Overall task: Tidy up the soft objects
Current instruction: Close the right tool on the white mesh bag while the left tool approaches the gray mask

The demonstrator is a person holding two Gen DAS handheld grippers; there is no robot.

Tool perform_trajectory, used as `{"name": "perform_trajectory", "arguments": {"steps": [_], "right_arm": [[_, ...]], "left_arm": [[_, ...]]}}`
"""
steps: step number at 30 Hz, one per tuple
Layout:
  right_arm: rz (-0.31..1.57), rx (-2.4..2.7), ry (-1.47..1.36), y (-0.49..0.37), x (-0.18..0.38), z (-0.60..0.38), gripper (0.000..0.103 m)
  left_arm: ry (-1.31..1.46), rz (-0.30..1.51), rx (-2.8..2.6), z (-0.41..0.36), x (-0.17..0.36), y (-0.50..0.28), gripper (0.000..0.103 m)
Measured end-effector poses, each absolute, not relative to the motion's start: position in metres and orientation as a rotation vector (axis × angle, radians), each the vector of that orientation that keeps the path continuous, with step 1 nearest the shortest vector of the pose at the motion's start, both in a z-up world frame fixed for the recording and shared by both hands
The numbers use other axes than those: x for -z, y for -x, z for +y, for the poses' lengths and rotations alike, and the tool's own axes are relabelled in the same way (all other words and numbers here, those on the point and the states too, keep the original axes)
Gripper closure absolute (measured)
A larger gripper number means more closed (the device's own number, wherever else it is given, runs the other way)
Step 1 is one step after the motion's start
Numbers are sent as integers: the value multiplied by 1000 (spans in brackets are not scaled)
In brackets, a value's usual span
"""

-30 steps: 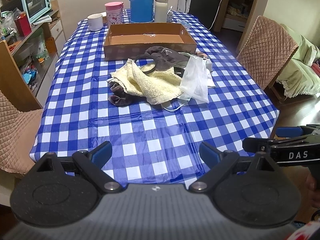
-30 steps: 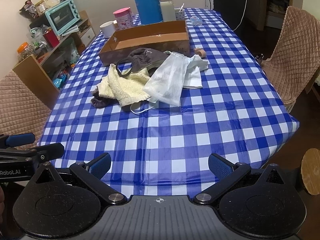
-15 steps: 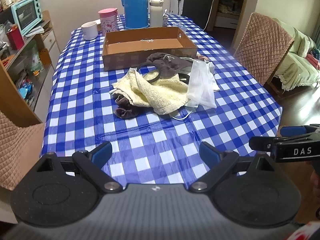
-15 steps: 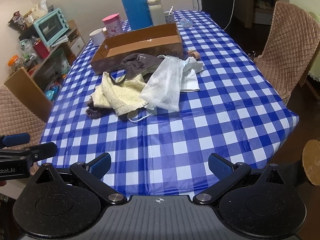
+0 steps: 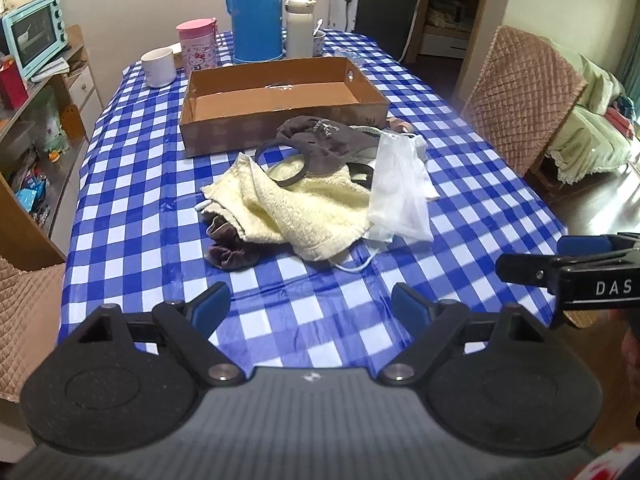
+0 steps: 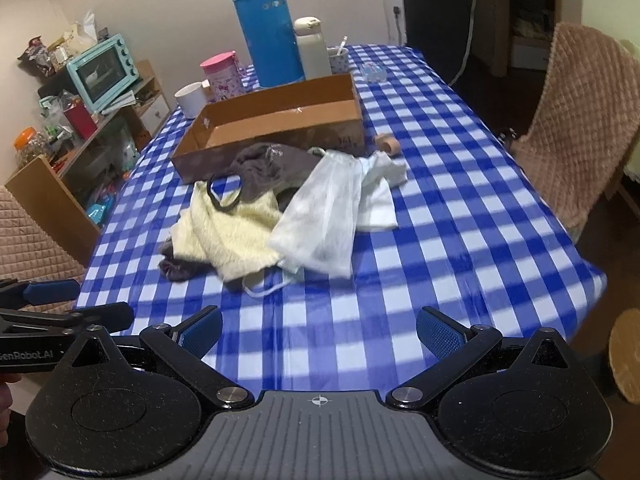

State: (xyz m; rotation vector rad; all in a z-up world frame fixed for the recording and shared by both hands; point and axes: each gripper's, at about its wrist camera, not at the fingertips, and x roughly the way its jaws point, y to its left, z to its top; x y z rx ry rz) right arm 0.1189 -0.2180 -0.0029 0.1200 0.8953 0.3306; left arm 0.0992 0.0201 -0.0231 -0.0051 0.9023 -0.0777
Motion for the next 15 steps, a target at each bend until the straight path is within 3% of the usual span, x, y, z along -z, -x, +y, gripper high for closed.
{"name": "perform_trajectory", "arguments": {"steps": [6,8,15], "right_arm": [[876,-396,-108,-164,9,-224,1],[883,-415,-101,-180,13,-225,4],[914,-487,-98,-232,32,-222,11]], "left_arm": [[43,921,23,14,37,-133,22],[51,920,1,11,41,-145,30],[89,926,-65,6,58,-179,34]]}}
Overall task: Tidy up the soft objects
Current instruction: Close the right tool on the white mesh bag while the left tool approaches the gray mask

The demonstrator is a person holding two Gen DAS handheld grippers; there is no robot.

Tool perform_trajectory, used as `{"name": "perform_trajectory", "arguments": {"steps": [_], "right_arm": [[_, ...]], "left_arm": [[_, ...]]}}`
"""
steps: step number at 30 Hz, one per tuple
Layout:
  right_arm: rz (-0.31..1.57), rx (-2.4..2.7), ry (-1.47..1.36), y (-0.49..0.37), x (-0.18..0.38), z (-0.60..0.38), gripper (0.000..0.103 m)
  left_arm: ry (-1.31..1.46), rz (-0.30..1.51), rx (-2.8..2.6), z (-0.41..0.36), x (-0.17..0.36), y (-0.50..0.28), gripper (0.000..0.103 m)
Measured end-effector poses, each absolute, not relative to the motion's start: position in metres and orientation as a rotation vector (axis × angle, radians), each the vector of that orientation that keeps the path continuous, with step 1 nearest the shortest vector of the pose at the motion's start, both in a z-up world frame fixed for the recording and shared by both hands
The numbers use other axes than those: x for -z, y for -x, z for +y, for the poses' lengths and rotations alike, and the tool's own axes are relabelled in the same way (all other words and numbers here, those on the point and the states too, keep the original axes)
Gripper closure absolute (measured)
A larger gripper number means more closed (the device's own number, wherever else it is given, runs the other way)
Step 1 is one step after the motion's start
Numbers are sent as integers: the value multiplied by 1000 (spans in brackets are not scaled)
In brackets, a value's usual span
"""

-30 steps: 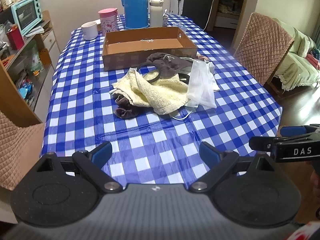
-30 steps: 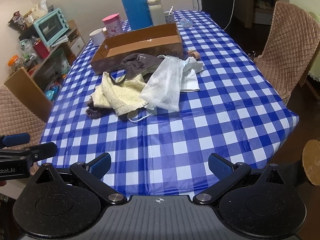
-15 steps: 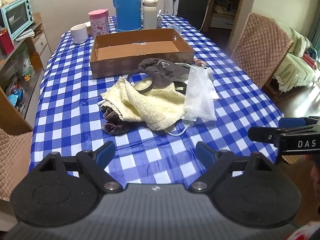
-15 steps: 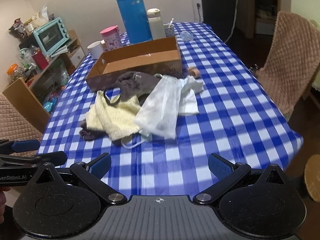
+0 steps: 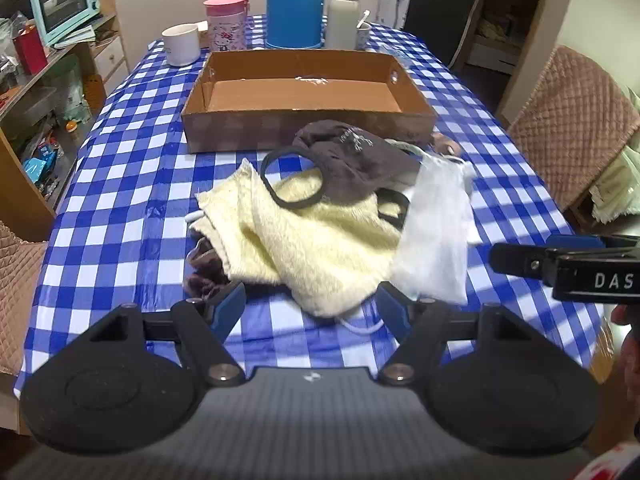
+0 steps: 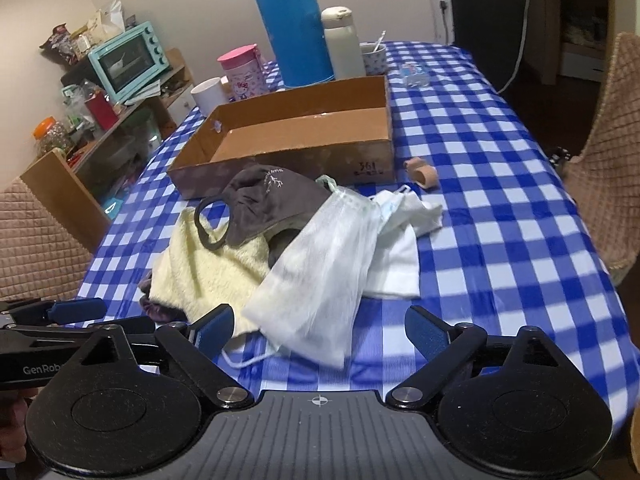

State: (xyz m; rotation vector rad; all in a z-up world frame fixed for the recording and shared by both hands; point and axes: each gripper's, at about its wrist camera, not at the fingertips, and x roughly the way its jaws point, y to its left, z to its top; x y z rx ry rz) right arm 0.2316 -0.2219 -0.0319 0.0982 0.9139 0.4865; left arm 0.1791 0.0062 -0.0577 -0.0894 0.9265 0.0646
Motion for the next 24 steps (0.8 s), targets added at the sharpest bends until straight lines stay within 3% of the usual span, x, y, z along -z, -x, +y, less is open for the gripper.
{"name": "perform_trajectory", "arguments": {"steps": [8,15,21,24], "right_arm": [[957,-555,-118,-274,59,-218,13],[966,-564,-150,-303,74,-214,18],[939,-576,-145,-309,81,-207,35],[968,-584,-139,-311,90,-203,59]], "left_arm": [[105,922,-151,3,70,-209,41],[103,930,-204,-3,78,-222,42],[93,950,-200,-10,83,-225,42],[92,959,-191,-11,86,-226,42]]}}
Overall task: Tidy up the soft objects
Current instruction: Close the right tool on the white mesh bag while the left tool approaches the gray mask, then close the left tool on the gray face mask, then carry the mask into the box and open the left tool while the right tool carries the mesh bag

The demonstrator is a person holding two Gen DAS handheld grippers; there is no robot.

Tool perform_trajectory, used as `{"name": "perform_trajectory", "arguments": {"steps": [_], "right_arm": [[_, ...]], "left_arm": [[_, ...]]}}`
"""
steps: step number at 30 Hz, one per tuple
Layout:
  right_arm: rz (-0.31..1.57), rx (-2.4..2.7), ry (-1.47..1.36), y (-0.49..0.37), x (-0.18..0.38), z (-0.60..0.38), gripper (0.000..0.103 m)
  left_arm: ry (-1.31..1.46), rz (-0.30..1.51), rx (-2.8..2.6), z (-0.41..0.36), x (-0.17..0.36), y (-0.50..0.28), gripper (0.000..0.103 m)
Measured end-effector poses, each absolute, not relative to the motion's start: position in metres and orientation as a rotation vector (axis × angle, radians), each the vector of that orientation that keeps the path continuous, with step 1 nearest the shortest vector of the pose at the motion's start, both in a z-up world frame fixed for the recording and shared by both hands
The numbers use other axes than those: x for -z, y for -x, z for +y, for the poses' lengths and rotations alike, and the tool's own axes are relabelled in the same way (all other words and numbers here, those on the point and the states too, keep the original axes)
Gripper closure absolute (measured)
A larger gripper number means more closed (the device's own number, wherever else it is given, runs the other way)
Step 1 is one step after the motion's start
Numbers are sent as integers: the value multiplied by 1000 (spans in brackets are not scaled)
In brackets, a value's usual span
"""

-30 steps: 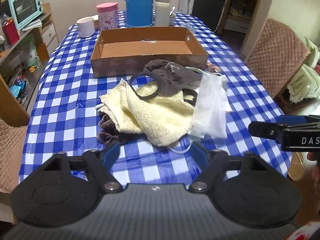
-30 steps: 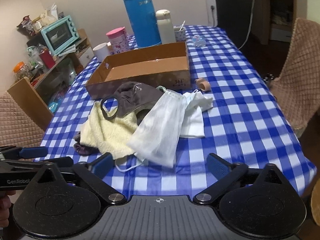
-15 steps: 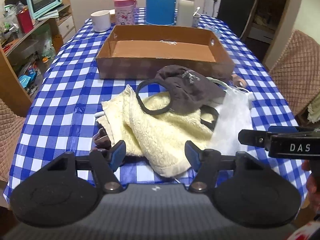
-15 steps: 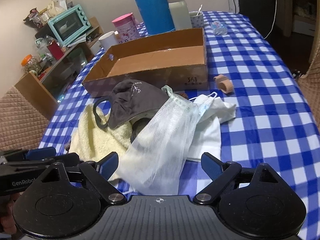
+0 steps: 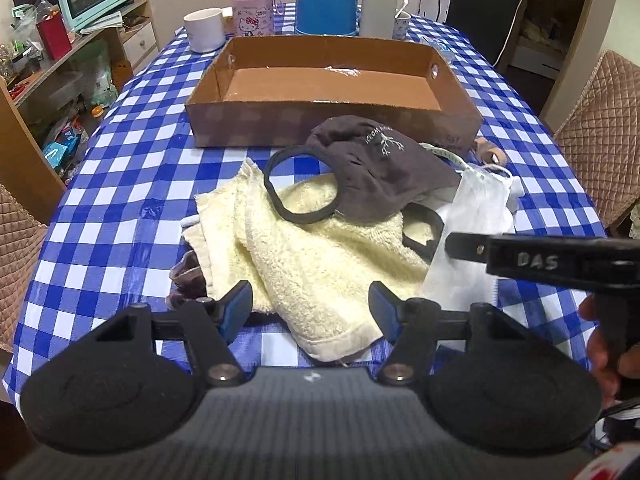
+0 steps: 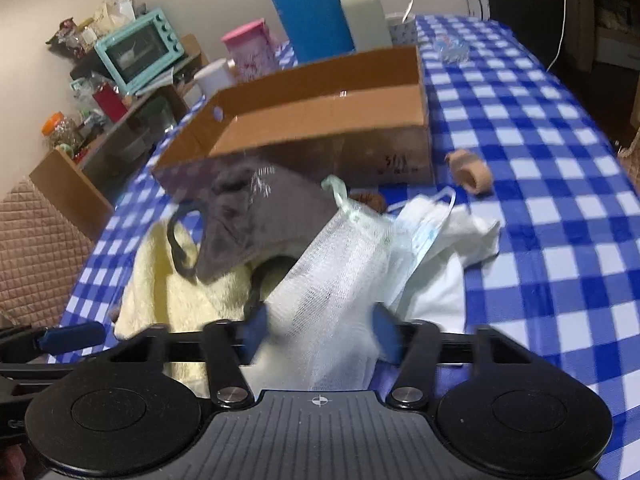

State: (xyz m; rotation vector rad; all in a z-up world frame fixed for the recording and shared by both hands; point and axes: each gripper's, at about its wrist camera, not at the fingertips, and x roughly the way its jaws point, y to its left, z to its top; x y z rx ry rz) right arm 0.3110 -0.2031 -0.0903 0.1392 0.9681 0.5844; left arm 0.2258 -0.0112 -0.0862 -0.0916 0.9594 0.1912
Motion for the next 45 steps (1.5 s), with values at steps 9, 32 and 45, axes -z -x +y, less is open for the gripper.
{"name": "perform_trajectory", "arguments": {"steps": [9,32,45], "right_arm": [[862,-563,-161,-297,62,-234,102],[816,-441,-165,-297,38,-260,102],[803,-432,-162,-302,34,-266,102]], "left_arm": [[82,950,-104,-13,83,-237,42],[-492,850,78,-72,127,-307,45],[-409,721,88,-43,93,-308,96]]}}
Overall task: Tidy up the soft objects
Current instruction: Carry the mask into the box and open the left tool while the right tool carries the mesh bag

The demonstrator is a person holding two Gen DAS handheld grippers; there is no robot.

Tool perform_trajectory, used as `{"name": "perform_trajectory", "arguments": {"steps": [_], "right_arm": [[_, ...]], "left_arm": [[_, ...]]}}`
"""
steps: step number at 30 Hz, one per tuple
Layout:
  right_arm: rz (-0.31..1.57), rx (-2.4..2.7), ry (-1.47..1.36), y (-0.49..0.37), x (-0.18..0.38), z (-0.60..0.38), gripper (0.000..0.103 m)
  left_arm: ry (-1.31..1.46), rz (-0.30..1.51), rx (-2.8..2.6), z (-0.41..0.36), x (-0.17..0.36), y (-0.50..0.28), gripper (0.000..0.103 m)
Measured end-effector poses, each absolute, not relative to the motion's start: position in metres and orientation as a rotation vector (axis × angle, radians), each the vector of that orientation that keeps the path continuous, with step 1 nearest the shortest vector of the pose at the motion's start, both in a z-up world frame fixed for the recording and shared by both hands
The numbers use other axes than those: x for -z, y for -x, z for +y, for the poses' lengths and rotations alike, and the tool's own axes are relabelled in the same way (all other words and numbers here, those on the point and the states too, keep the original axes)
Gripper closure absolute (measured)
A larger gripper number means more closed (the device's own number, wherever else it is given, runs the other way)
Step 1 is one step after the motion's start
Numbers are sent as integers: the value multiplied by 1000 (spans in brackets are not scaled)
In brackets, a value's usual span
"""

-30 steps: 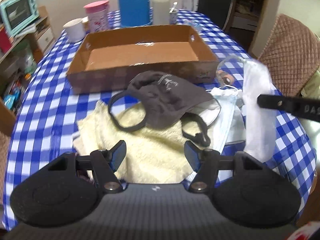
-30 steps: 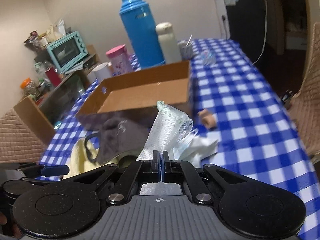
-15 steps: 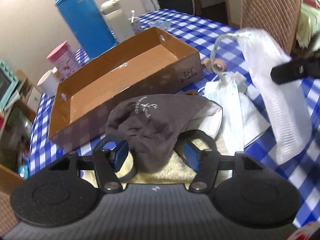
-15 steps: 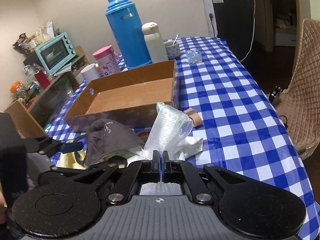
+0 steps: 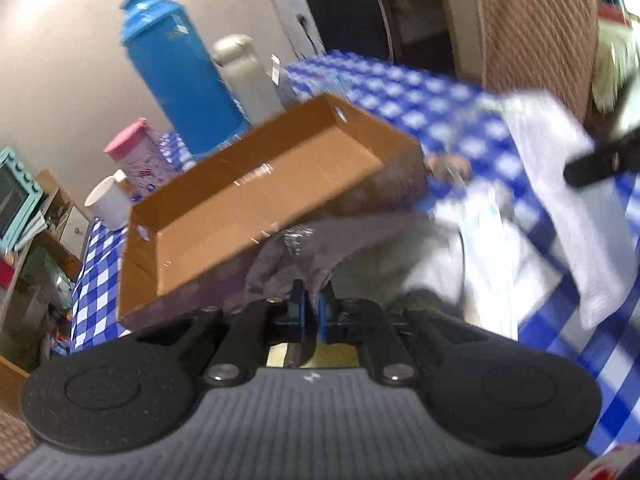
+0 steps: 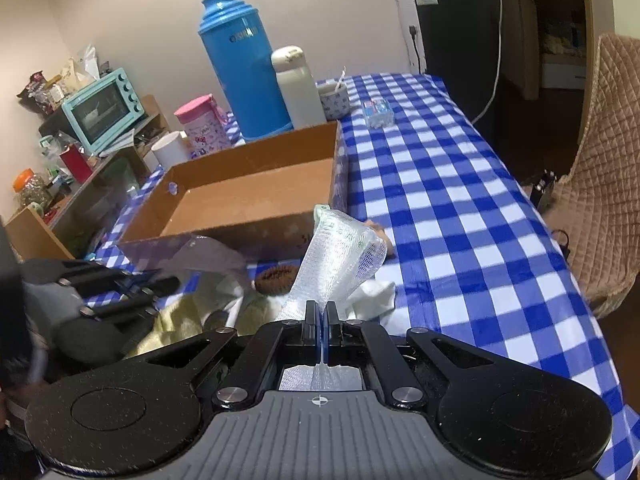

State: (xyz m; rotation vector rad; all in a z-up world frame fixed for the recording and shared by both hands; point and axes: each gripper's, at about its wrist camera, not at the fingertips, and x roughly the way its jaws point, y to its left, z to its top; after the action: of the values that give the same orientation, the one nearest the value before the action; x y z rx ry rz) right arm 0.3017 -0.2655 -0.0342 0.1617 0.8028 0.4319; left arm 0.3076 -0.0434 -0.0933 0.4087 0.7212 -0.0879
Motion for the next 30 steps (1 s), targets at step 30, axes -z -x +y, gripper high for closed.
{"name": "perform_trajectory", "arguments": {"steps": [30], "right_arm": [[561,-612,7,-398,-33,-176,102]], "left_arm": [[-161,541,-118,84,-28,-379,96]]}}
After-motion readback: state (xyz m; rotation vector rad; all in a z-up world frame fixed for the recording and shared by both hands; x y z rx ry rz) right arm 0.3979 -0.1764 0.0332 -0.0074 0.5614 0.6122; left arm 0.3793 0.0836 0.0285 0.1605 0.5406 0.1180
